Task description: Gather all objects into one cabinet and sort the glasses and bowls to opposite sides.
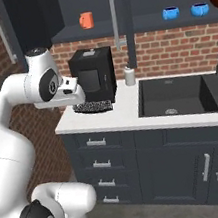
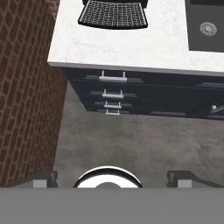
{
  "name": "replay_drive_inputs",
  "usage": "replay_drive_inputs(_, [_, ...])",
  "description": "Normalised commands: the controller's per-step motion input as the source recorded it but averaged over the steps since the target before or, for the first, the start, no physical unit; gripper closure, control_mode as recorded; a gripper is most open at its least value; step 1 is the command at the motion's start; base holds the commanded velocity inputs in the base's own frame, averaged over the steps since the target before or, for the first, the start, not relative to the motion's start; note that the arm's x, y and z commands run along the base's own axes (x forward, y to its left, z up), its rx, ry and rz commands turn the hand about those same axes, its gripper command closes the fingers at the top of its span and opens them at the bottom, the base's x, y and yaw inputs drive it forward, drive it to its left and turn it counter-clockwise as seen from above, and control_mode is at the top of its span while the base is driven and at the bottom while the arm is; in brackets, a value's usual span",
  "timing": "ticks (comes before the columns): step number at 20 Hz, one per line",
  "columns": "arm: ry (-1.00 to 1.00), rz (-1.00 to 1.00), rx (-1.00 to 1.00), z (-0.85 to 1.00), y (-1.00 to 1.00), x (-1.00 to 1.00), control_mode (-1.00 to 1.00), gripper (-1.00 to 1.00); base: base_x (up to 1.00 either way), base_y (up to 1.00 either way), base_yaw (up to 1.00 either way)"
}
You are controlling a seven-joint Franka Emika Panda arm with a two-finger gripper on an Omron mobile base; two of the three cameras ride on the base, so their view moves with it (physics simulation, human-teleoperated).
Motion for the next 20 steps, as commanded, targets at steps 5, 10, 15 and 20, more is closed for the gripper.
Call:
replay_drive_inputs(5, [0.0,0.0,0.0,0.0,0.0,0.0,1.0,-1.0,0.57,-0.04,0.0])
replay_drive_inputs(10, [0.0,0.0,0.0,0.0,0.0,0.0,1.0,-1.0,0.32,-0.23,0.0])
replay_drive_inputs(15, [0.0,0.0,0.0,0.0,0.0,0.0,1.0,-1.0,0.35,-0.1,0.0])
replay_drive_inputs(20, [0.0,0.0,0.0,0.0,0.0,0.0,1.0,-1.0,0.44,-0.01,0.0])
